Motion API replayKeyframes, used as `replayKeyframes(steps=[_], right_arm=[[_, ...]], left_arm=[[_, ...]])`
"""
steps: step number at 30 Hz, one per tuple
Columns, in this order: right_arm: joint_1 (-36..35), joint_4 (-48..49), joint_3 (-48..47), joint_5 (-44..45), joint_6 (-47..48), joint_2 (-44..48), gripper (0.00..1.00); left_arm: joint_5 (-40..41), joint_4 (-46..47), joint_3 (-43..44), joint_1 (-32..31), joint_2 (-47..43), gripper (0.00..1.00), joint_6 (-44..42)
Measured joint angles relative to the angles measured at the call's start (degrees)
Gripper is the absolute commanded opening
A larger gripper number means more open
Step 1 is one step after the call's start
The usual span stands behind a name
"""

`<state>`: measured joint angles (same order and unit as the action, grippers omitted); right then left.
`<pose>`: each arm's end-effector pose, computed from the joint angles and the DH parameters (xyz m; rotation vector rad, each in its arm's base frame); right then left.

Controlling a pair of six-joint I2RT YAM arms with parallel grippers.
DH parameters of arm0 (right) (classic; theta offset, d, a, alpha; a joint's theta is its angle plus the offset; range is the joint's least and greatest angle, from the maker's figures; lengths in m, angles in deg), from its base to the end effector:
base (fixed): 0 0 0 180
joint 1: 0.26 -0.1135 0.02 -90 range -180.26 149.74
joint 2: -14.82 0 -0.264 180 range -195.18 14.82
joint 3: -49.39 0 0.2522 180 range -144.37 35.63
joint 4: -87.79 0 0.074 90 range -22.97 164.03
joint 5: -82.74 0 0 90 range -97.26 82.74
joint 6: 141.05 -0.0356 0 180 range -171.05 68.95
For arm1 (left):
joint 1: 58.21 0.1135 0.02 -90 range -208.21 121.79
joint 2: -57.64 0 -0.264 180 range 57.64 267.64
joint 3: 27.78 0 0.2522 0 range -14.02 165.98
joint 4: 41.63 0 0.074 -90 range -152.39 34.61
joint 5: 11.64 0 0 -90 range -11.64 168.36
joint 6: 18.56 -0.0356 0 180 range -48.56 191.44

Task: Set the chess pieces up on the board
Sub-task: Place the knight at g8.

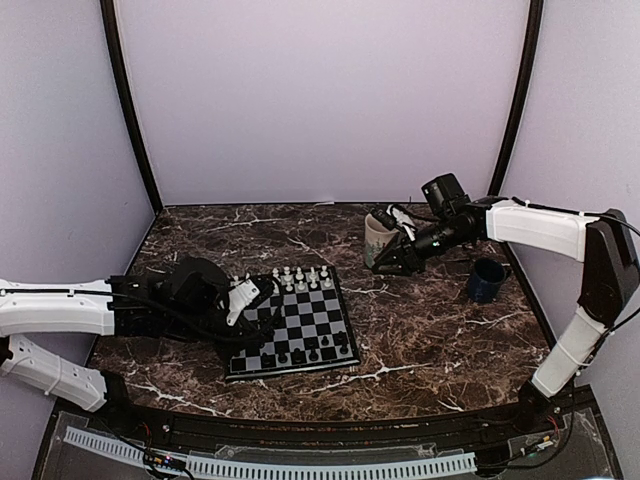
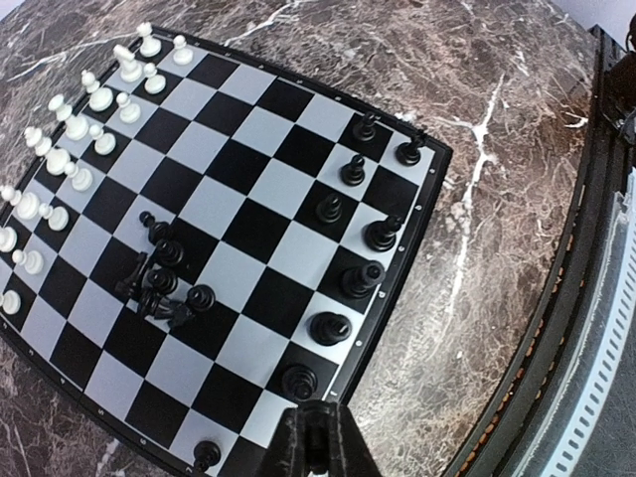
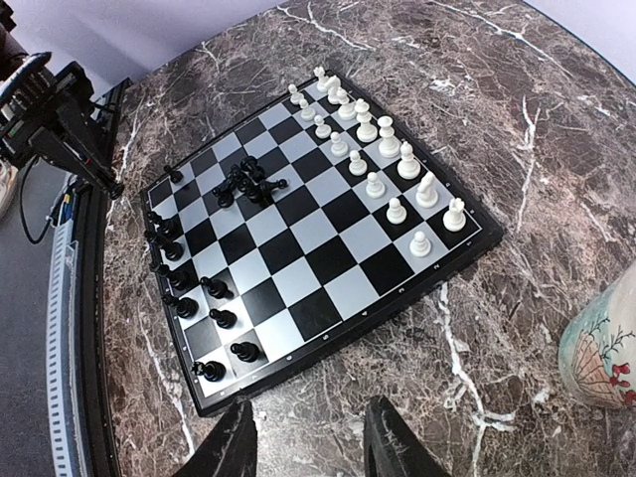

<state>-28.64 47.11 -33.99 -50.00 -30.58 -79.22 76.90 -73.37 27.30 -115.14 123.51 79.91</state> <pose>0.2956 0.1871 0.2520 -1.2663 2.0077 0.9749 0.1305 -0.2021 0.2331 0.9936 2.1751 -0.5937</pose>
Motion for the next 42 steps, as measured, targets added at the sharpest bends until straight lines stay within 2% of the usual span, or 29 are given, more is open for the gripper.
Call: replayKeyframes(steps=[13,36,39,42], right_arm=[[0.0,0.1,0.0,-1.0,0.0,0.0,0.38],[0.0,0.0,0.0,-1.4,0.0,0.0,0.38],[0.0,0.0,0.0,-1.4,0.1,0.0,0.38],[0.0,0.0,0.0,-1.4,0.1,0.0,0.38]], left_arm=[[5.1,0.6,-4.7,-0.3,0.8,0.02,4.3],[3.5,5.4,-6.9,-0.3,8.5,0.05,4.4],[3.4,5.7,-6.8,-0.3,8.7,0.09,4.5],[3.4,5.9,-6.8,-0.3,8.7,0.19,4.8]])
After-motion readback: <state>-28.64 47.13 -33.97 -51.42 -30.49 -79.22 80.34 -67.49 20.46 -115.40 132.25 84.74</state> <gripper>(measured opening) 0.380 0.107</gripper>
